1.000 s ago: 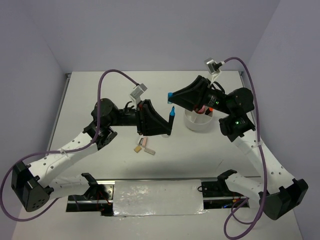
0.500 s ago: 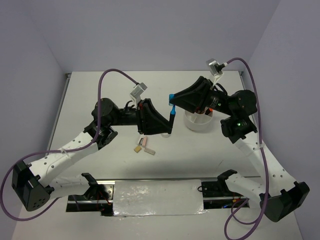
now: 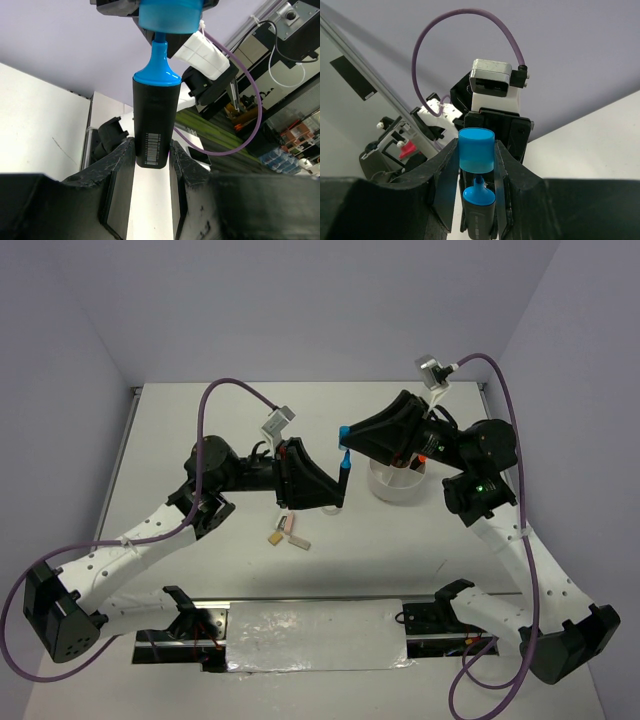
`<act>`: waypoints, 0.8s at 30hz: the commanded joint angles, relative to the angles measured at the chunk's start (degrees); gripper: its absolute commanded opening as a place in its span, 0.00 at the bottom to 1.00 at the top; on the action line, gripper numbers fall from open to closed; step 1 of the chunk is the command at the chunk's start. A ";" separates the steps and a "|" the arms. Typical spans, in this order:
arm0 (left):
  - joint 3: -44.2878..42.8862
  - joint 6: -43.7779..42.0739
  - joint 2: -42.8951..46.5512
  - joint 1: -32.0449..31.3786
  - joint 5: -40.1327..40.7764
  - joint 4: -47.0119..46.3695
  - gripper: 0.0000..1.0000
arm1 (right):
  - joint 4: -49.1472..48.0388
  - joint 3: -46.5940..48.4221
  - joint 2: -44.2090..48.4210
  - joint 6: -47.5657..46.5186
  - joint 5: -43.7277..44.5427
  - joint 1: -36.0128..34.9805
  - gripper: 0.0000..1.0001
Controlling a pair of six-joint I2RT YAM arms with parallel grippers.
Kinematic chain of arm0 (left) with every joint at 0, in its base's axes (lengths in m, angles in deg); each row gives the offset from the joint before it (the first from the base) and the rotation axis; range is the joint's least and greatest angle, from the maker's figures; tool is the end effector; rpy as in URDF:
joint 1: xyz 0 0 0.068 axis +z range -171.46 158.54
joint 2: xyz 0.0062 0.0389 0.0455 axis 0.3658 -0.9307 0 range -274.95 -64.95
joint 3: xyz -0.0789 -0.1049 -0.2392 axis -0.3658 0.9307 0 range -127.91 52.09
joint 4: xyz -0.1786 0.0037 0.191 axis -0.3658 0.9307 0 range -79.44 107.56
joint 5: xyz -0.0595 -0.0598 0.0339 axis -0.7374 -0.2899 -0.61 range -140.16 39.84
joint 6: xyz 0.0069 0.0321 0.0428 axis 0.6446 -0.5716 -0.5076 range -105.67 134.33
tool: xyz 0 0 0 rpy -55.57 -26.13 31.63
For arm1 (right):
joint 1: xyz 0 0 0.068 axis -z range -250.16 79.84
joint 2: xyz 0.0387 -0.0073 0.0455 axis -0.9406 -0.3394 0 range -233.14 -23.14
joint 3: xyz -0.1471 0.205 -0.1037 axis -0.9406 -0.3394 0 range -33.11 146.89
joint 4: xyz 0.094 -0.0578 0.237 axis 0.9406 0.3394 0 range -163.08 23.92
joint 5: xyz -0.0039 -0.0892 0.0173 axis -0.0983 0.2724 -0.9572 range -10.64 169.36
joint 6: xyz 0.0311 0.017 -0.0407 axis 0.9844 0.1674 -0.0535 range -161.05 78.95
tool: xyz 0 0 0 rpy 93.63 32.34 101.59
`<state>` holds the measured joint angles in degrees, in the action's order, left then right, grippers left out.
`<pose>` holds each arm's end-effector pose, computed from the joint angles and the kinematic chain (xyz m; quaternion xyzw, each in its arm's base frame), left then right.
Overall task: Sort the stationery into containers
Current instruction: Close the pen cap on the pen.
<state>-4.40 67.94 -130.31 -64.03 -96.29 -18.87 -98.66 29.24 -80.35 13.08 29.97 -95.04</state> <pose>0.1695 -0.1905 0.4097 0.2702 0.5527 -0.7118 0.3390 0.1694 0.1084 0.4667 -0.2379 0.5265 0.6617 0.4778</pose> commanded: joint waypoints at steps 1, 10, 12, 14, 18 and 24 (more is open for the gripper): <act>-1.25 -2.54 1.47 -0.24 0.25 -1.86 0.00 | -1.66 1.37 1.66 -0.78 -0.89 -0.34 0.35; -1.17 -2.19 1.91 -0.15 0.43 -3.18 0.00 | -1.31 0.76 1.93 -1.57 -1.24 0.10 0.35; -1.34 -2.19 1.91 -0.15 0.25 -3.27 0.00 | -1.05 0.23 2.02 -1.66 -1.15 0.19 0.35; -1.69 -2.54 1.82 -0.15 0.43 -2.91 0.00 | -2.36 -0.47 2.02 -1.13 -1.41 0.36 0.35; -1.96 -2.89 1.73 0.03 0.60 -2.39 0.00 | -3.77 -1.18 2.02 -0.16 -1.85 0.27 0.35; -2.92 -2.10 0.59 0.20 0.51 -4.40 0.00 | -1.66 -1.96 2.63 -1.57 -0.71 0.36 0.36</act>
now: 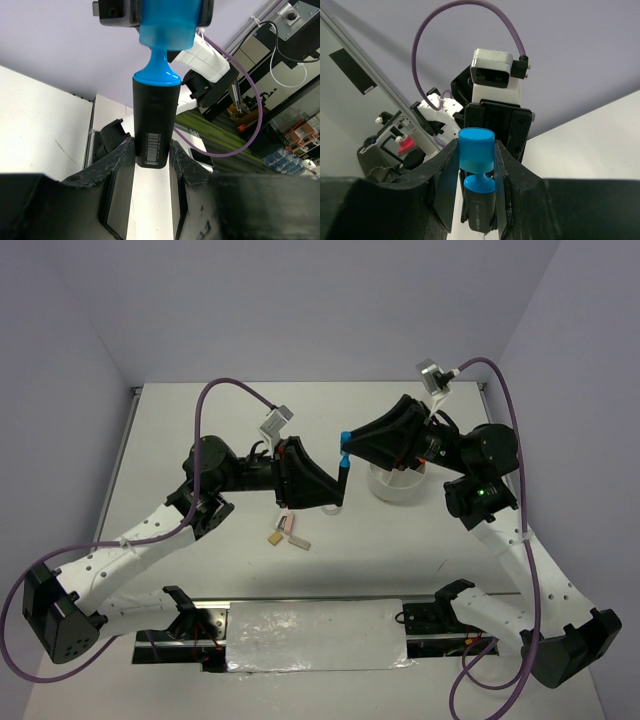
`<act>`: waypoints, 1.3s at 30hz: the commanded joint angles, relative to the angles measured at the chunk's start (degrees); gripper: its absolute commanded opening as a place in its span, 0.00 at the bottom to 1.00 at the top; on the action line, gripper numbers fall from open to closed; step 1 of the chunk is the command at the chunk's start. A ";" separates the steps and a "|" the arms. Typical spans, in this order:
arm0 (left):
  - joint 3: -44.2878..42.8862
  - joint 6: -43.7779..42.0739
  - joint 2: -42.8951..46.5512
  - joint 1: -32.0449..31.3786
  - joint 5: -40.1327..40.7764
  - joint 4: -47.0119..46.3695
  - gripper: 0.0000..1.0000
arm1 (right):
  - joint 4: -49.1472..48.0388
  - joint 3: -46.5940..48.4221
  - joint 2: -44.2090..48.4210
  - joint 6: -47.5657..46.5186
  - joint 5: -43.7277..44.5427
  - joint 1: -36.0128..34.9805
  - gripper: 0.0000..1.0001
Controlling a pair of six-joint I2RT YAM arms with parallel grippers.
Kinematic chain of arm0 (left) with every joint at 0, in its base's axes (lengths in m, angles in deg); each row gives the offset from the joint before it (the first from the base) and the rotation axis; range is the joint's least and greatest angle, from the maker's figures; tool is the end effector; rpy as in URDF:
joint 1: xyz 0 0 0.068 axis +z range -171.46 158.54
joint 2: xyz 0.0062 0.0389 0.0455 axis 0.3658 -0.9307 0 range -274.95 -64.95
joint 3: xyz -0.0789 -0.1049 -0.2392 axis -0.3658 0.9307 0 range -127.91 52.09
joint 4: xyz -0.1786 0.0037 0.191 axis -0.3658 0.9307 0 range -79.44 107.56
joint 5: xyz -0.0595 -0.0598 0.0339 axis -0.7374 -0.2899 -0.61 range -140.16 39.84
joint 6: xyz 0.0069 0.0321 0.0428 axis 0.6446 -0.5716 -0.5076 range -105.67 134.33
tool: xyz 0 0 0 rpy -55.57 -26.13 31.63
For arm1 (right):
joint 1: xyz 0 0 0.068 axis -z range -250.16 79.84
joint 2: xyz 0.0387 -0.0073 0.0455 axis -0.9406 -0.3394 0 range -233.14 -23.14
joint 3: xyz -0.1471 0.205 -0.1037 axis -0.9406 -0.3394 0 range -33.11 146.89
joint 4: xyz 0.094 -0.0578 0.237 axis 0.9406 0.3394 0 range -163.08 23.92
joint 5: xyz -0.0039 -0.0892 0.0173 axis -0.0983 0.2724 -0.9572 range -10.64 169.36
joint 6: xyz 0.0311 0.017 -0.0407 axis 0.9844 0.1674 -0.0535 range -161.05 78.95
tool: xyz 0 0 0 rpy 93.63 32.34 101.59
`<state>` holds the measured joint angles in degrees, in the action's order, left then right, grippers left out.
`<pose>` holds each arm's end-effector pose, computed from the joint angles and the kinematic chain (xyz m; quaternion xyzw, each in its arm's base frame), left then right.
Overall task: Sort the stationery into containers
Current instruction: Close the pen cap on the pen.
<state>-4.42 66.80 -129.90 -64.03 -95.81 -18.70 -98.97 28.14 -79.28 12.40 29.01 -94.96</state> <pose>0.1683 -0.1891 0.4113 0.2730 0.5489 -0.7083 0.3499 0.1652 0.1065 0.4640 -0.2485 0.5234 0.6595 0.4789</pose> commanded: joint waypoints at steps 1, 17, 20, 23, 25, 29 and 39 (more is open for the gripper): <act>-3.08 -0.79 0.00 0.29 -0.05 -5.02 0.00 | -1.27 -1.40 1.65 -0.98 0.34 0.19 0.36; -10.10 -2.63 -3.69 1.17 0.66 -4.50 0.00 | 3.12 -3.25 5.08 -4.67 1.83 -1.31 0.53; -11.95 -5.51 -4.92 1.17 -0.15 -0.22 0.00 | 8.11 -1.58 5.60 -7.12 2.53 -1.39 0.60; -13.79 -10.96 -3.44 1.08 5.20 7.52 0.00 | 16.09 1.32 6.13 -12.65 5.25 -1.31 0.71; -15.37 -16.77 -2.38 0.91 9.94 16.31 0.00 | 20.85 3.51 6.39 -17.84 7.88 -1.31 0.84; -19.15 -26.08 -0.10 -0.15 24.43 26.52 0.00 | 32.11 6.85 7.01 -24.70 16.84 -2.18 0.95; -24.08 -34.45 -1.06 -3.48 37.47 36.55 0.00 | 43.91 16.70 3.06 -31.30 48.31 -15.71 0.86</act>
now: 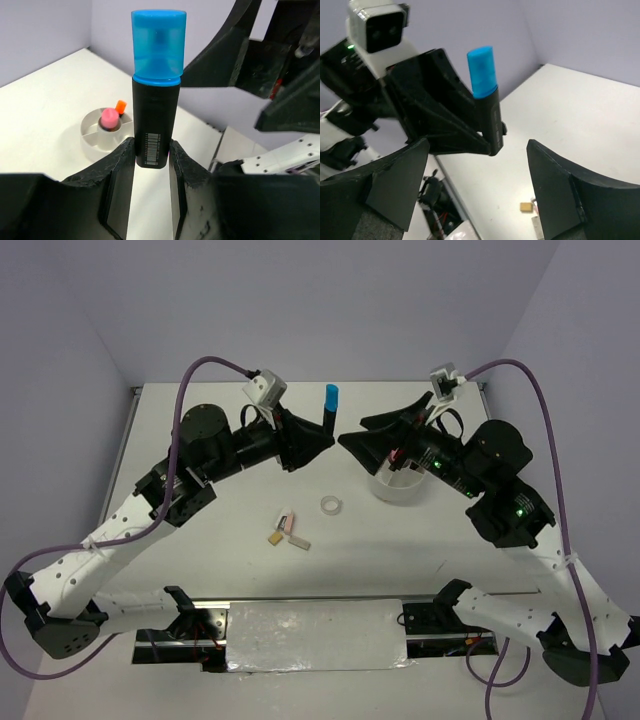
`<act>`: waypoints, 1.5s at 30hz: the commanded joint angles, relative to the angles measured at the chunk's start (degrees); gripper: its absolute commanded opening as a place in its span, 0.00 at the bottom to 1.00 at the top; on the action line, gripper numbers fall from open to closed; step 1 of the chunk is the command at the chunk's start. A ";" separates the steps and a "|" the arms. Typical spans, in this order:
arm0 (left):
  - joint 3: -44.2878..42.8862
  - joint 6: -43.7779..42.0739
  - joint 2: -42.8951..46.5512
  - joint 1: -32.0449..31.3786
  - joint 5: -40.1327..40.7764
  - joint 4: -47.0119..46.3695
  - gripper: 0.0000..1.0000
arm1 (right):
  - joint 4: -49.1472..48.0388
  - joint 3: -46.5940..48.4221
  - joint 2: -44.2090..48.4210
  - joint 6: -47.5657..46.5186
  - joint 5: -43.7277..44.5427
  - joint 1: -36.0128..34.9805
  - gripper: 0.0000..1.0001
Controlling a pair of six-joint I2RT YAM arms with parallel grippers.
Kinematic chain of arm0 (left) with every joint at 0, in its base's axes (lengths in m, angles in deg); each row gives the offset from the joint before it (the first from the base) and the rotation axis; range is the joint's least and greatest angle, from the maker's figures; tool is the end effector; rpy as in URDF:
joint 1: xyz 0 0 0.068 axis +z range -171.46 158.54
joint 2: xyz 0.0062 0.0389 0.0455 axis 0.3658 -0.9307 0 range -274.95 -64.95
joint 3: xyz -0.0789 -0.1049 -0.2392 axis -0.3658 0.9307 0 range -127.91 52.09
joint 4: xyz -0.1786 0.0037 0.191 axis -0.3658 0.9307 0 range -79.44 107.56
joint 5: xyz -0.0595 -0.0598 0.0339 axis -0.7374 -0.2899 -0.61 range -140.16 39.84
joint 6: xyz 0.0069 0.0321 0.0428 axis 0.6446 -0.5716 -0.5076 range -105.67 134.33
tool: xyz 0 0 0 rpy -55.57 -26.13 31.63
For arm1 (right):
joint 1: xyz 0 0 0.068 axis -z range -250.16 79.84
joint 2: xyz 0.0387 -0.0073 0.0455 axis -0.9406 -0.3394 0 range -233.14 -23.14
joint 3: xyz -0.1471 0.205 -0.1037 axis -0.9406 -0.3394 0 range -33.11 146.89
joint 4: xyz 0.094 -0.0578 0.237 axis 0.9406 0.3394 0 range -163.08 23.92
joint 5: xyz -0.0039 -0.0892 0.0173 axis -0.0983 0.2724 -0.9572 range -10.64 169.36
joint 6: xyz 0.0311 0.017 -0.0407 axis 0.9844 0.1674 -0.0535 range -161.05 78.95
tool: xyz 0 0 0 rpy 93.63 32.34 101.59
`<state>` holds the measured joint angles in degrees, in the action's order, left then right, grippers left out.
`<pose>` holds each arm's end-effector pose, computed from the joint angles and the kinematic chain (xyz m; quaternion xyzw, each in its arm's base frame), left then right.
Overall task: Sort the stationery into containers
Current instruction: Close the pen cap on the pen.
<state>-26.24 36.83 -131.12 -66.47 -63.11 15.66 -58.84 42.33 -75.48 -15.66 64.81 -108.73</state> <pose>0.1698 -0.1811 0.4787 0.2114 0.6289 -0.4757 0.5774 0.1256 0.1116 0.4904 -0.1696 0.6299 0.4689 0.5955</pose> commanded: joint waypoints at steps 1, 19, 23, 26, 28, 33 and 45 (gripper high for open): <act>-2.71 -4.66 -0.18 -1.13 4.86 2.45 0.00 | 3.69 2.95 -1.45 -3.24 14.00 -2.73 0.84; -3.59 -5.28 -1.50 -1.57 5.83 2.37 0.00 | -0.08 5.69 -10.50 -5.79 20.79 -9.69 0.53; -3.33 -4.92 -1.86 -1.57 5.92 1.58 0.00 | -0.44 6.56 -12.34 -5.09 19.73 -10.04 0.32; -4.03 -4.92 -2.56 -1.57 6.53 1.84 0.04 | -1.49 6.13 -12.70 -4.73 18.77 -10.21 0.26; -5.34 -5.27 -3.35 -1.57 6.62 2.54 0.09 | -2.46 5.51 -12.61 -4.73 17.98 -10.30 0.22; -6.49 -5.63 -3.96 -1.57 5.66 3.07 0.61 | -5.09 4.81 -11.82 -6.13 15.61 -10.21 0.05; -2.89 -5.11 3.15 2.47 -10.67 4.49 0.99 | -16.50 -0.12 -6.64 -2.82 -34.98 10.70 0.00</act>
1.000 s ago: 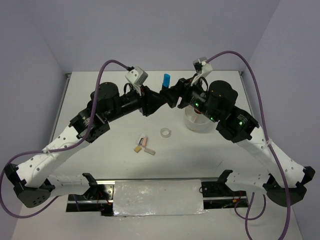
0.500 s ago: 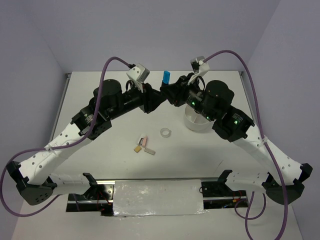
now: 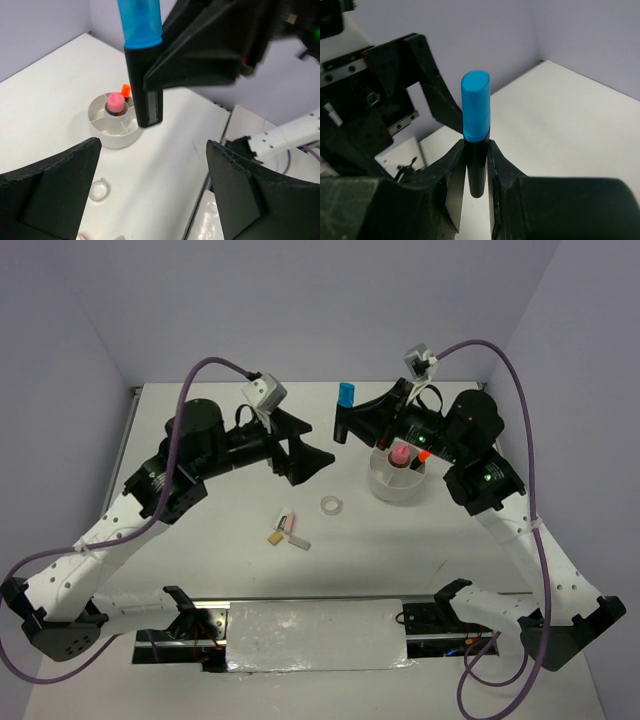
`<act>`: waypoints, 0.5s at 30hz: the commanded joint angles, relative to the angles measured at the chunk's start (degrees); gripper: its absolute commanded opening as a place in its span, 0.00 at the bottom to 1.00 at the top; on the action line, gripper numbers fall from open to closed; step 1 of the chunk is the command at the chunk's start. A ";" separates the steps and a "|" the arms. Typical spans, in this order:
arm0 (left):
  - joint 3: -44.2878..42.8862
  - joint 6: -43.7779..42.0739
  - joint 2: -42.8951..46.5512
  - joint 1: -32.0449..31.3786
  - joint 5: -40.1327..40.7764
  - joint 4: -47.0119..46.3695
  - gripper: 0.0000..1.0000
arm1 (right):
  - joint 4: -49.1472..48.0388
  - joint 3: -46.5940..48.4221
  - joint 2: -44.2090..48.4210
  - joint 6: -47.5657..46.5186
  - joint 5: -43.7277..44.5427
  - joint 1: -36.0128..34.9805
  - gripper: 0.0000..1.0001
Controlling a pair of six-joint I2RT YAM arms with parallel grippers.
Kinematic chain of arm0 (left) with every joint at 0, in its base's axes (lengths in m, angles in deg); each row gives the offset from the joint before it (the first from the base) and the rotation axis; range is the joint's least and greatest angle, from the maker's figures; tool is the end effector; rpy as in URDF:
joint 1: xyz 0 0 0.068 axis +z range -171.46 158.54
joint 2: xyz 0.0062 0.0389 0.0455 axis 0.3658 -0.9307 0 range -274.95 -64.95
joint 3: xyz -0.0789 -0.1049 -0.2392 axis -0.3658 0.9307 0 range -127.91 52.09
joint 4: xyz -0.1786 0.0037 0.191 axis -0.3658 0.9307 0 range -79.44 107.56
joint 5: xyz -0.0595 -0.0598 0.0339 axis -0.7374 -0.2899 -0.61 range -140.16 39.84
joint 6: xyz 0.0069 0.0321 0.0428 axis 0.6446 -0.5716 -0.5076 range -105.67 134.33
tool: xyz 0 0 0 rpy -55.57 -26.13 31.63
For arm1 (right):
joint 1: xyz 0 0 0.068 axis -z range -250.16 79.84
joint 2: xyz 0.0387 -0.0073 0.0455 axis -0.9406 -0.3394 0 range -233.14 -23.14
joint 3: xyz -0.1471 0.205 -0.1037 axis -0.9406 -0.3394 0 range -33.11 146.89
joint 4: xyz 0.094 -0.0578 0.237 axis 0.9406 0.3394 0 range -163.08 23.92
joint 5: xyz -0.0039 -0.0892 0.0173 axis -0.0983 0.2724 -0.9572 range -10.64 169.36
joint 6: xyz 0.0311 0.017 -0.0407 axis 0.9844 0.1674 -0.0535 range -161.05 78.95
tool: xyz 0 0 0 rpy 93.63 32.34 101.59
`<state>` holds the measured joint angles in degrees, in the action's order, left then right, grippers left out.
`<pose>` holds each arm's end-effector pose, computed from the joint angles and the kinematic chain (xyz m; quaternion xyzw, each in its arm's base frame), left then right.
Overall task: Sort the stationery into containers
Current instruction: Close the pen cap on the pen.
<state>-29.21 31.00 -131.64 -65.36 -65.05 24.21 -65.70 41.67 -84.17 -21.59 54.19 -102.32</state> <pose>0.1709 -0.1771 0.4777 0.2535 0.6540 -0.4349 0.5646 0.1795 0.1308 0.4726 -0.2334 0.6288 0.4475 0.5916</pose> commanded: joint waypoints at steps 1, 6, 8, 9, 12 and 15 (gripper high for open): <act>0.00 1.52 3.94 2.06 -13.27 -4.59 0.99 | -10.27 0.97 1.97 3.91 -27.53 4.91 0.00; -1.06 4.60 3.15 2.68 -21.92 -6.25 0.94 | -18.52 1.95 0.74 12.07 -37.14 5.71 0.00; -0.09 6.79 3.59 2.85 -23.33 -8.63 0.91 | -24.47 -0.06 1.00 15.93 -37.41 5.53 0.00; 0.35 7.67 3.68 3.12 -24.12 -10.12 0.90 | -26.26 -0.77 1.27 17.00 -37.50 5.62 0.00; 0.61 10.75 2.45 3.12 -26.32 -13.64 0.87 | -29.52 -1.83 1.10 19.20 -37.32 5.62 0.00; 1.58 13.39 1.48 3.03 -27.38 -17.86 0.82 | -31.55 -2.10 0.74 21.05 -37.67 5.45 0.00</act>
<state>-28.29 40.37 -129.31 -62.54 -88.44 14.04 -89.75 40.08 -83.93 -4.65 19.02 -96.90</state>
